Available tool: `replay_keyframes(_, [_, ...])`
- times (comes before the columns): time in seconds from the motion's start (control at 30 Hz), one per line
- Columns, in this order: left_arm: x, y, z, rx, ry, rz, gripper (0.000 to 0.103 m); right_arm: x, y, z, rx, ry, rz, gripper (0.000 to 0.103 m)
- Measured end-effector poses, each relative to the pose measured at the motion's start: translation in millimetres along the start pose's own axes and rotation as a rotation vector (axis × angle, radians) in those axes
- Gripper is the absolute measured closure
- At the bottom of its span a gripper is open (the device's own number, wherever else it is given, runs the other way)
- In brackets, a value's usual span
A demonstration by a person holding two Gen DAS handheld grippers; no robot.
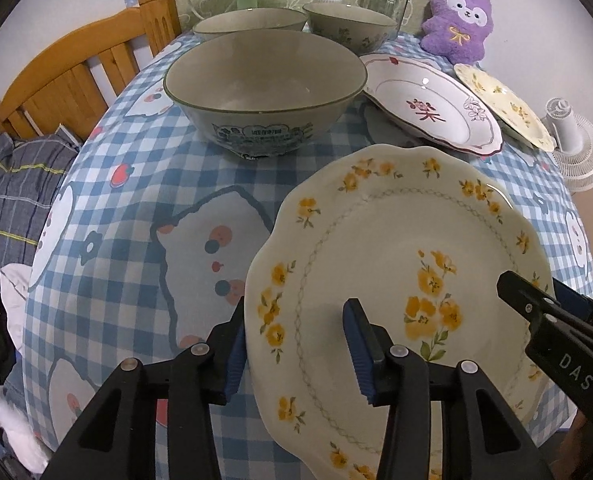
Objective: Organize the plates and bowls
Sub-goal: 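Move the right tool toward the large yellow-flowered plate and grip its rim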
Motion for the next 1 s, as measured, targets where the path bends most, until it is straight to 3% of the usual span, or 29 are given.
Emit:
replay_keyframes(0.53, [3,4,5,-0.045,-0.027,0.013,0.055,-7,4,6,-0.029,-0.009,-0.078,0.043])
replay_keyframes(1.0, [25,-3,0,-0.023,-0.043,0.07,0.055,13,4,9,-0.027,-0.022,-0.03,0.042])
Point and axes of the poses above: each gripper's, at about its wrist camera, not at the fingertips, and y roughly the way its jaws point, x to its right, z to its top, the point moved 1 cm from there along y, roughly the way its jaws point, and after that the axes turned 9 degrees about -z, right-handed, at the moved point
